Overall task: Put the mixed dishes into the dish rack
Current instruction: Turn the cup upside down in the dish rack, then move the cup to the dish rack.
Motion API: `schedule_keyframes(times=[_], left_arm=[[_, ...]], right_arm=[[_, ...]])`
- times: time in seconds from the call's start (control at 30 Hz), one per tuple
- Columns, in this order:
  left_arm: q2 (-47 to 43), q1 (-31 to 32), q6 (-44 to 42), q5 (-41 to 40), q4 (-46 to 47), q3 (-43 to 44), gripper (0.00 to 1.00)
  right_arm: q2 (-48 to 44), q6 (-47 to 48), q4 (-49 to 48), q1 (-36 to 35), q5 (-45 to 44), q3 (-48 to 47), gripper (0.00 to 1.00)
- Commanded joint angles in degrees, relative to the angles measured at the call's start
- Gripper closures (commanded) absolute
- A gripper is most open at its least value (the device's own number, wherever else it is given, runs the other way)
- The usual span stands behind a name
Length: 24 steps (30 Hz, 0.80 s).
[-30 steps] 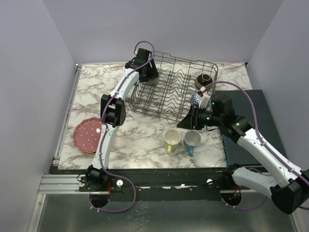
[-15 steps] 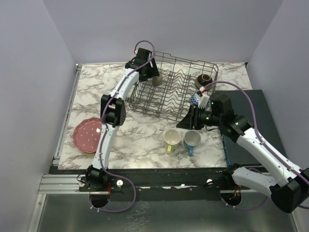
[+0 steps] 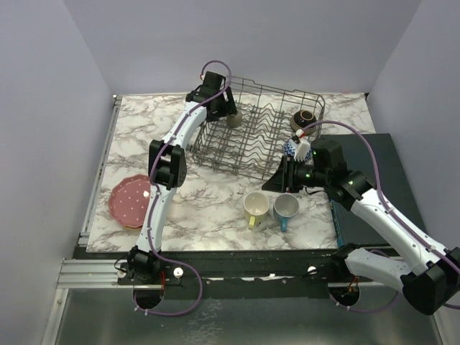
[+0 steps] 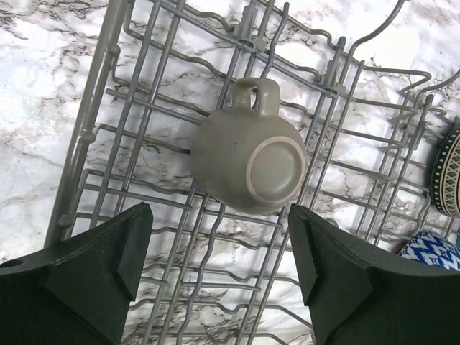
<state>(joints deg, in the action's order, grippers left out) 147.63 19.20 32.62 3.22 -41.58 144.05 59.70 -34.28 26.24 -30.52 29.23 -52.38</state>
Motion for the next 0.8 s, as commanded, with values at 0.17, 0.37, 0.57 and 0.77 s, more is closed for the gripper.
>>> schedule_keyframes(times=[0.17,0.37,0.57,0.77], left_arm=[[-8.87,0.05,-2.65,0.79,1.24,-5.17,0.17],[-12.01,0.69,-4.30,1.22,1.64,-9.12,0.17],[-13.58,2.14,-6.13,1.74,1.62,-10.11,0.18],[-11.62,3.45,-5.01,8.91,2.45,-8.20,0.24]], right_arm=[[0.43,2.23,1.50,0.30,-1.18,-2.50,0.59],[0.88,3.80,3.80,0.29,-3.68,-4.24,0.57],[1.16,4.61,5.22,0.29,-5.31,-5.89,0.57],[1.14,4.56,5.40,0.33,-5.95,-5.60,0.57]])
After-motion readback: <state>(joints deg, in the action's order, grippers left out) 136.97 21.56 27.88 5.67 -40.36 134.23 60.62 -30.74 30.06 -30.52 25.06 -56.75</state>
